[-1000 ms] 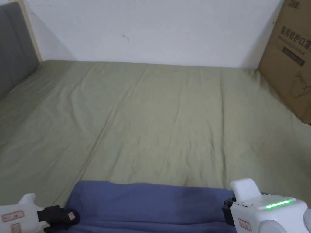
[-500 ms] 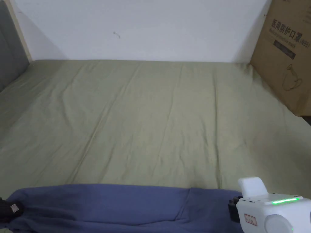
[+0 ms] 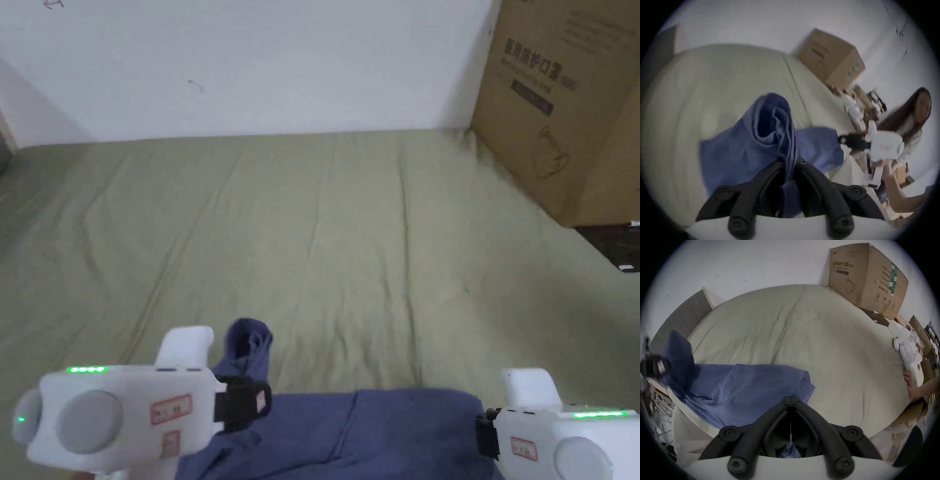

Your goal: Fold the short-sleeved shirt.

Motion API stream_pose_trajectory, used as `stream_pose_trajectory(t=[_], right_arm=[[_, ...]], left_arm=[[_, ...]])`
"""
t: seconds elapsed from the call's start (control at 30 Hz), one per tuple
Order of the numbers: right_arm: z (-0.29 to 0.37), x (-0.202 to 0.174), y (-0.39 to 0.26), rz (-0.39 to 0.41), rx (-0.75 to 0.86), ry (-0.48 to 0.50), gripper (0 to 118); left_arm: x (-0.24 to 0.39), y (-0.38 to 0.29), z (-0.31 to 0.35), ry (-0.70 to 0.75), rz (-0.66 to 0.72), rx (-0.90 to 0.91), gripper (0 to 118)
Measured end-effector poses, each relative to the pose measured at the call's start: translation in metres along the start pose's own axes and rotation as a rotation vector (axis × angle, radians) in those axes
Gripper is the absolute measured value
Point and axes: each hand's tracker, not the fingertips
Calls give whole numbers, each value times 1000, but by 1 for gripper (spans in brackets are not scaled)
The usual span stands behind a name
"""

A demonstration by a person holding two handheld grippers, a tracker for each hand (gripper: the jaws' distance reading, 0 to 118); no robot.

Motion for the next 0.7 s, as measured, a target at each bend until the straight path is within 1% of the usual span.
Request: stream_pose_trajectory(t=[0.03, 0.07, 0.1, 0.13, 0.17, 0.2, 0.27, 0.33, 0.37, 0.4, 0.43, 0.47, 0.5, 0.53, 0.57, 0.6, 0.63, 0.67, 0.7], right_arm=[[1, 4, -1, -37, -7, 7, 0], [1, 9, -3, -57, 2, 9, 0], [2, 13, -4, -66, 7, 8, 0], [3, 16, -5, -78, 10, 4, 0], [4, 19, -6, -85, 8, 1, 0], [5, 18, -6, -90, 7, -5, 0], [7, 22, -7, -95, 10, -11, 0], [7, 24, -8, -97, 8, -21, 0], [7, 24, -8, -98, 10, -26, 0], [7, 24, -8, -98, 11, -28, 0], [8, 24, -8, -101, 12, -27, 0], [8, 23, -8, -103, 14, -24, 0], [8, 23, -8, -103, 15, -20, 0], [7, 21, -8, -99, 13, -18, 0], [6, 19, -8, -94, 11, -20, 0], [5, 18, -8, -90, 9, -23, 0], [5, 17, -8, -89, 9, -19, 0], [4, 16, -8, -90, 8, -12, 0], [4, 14, -9, -92, 9, -8, 0]], left_arm=[[4, -11, -18, -23, 9, -42, 56], [5, -19, -31, -62, 17, -72, 64], [4, -26, -46, -110, 16, -105, 86], [2, -34, -56, -112, 42, -121, 100], [-7, -42, -66, -90, 61, -151, 104], [-10, -46, -69, -87, 60, -171, 103], [-20, -51, -66, -88, 61, -157, 103], [-28, -49, -51, -63, 117, -119, 102], [-35, -46, -42, -59, 142, -90, 91], [-42, -43, -30, -69, 175, -53, 67], [-47, -38, -17, -128, 193, -3, 32], [-53, -35, -5, -157, 200, 40, 3], [-60, -32, 5, -157, 206, 75, 4], [-66, -30, 8, -100, 208, 92, 4], [-51, -28, 21, -10, 197, 102, 4], [-56, -28, 20, 26, 187, 87, 4], [-62, -30, 16, 47, 203, 47, 4], [-54, -33, 13, 64, 216, 27, 4], [-51, -37, 5, 17, 245, 23, 4]])
